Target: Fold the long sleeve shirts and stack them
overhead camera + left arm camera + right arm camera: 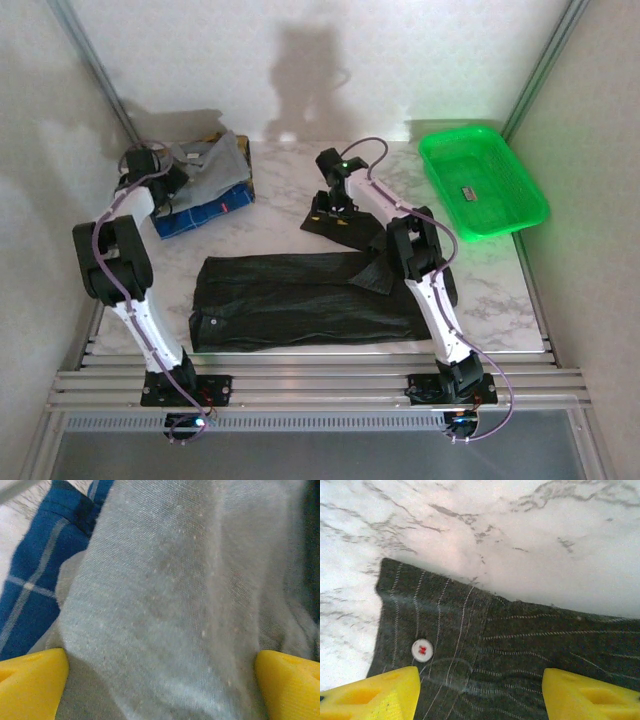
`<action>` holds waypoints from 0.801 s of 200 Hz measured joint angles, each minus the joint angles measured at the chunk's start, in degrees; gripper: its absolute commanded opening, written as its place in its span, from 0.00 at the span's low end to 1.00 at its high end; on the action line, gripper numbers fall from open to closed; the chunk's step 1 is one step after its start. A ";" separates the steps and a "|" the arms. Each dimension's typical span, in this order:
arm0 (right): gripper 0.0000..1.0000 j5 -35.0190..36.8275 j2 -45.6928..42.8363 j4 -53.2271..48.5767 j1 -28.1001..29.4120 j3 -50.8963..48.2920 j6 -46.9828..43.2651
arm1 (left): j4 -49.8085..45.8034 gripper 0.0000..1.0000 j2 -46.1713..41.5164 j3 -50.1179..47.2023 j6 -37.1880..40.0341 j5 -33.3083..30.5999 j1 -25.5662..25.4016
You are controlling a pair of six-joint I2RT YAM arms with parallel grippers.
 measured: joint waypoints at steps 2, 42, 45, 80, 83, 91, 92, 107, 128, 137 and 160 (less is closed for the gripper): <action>0.65 0.17 0.26 -0.24 0.07 0.37 0.15 | 0.24 0.95 0.39 0.04 -0.09 0.15 0.00; 0.61 4.28 2.49 -1.97 1.51 4.39 2.80 | 2.14 0.94 7.21 4.52 -0.76 1.49 0.00; 0.61 4.81 2.54 -2.08 1.64 4.55 2.91 | 2.19 0.95 7.67 5.27 -0.76 1.53 0.00; 0.26 9.38 3.69 -3.89 2.45 6.29 4.87 | 1.42 0.97 10.03 13.68 -0.85 2.21 0.02; 0.23 9.53 3.76 -3.93 2.45 6.49 5.33 | 1.38 0.98 9.97 14.16 -1.01 2.21 0.00; 0.18 9.81 4.02 -3.93 2.45 6.84 5.53 | 1.49 1.00 9.46 15.19 -1.18 2.21 0.00; 0.17 9.81 4.02 -3.91 2.45 6.86 5.46 | 1.51 1.00 9.42 15.23 -1.18 2.19 0.00; 0.10 9.66 4.02 -3.15 2.45 6.88 6.08 | 0.87 1.00 7.58 15.50 -1.75 1.97 0.00; 0.03 8.41 2.73 -0.04 2.45 4.55 5.62 | -1.73 1.00 3.61 15.85 -1.88 0.76 0.00; 0.03 7.17 1.77 1.44 2.40 2.91 4.94 | -2.89 0.99 1.33 16.13 -1.88 0.00 0.00; 0.02 1.68 -1.92 5.53 2.43 -1.97 2.29 | -5.33 1.00 -6.51 16.37 -1.88 -2.01 0.00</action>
